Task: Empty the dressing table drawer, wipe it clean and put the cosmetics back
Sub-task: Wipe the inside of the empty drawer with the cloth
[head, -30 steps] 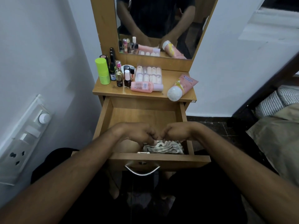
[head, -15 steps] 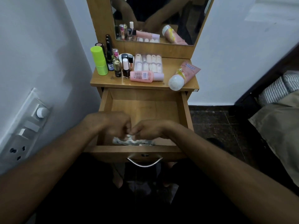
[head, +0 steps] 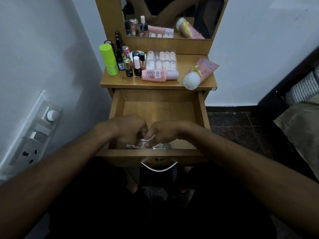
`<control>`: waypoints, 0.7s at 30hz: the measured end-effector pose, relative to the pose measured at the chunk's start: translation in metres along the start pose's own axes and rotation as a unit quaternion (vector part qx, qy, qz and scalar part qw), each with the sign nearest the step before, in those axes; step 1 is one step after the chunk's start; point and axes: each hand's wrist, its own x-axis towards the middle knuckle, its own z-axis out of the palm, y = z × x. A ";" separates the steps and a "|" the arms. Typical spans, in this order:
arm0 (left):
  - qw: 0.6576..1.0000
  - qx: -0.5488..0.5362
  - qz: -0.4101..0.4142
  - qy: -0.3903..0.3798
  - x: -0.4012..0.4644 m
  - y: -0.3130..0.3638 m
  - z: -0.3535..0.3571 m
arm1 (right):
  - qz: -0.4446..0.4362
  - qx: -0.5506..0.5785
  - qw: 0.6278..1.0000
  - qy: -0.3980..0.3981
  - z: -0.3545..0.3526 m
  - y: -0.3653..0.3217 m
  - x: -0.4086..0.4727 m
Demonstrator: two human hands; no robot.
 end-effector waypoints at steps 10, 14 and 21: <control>0.992 -0.079 0.100 0.003 0.068 0.081 -0.006 | 0.122 -0.187 0.973 -0.064 -0.020 0.057 -0.058; 0.987 -0.108 0.122 0.001 0.067 0.070 -0.004 | 0.086 -0.158 0.982 -0.050 -0.024 0.058 -0.064; 0.948 -0.258 0.187 -0.013 0.056 0.065 -0.009 | 0.051 -0.086 0.995 0.016 -0.032 0.054 -0.101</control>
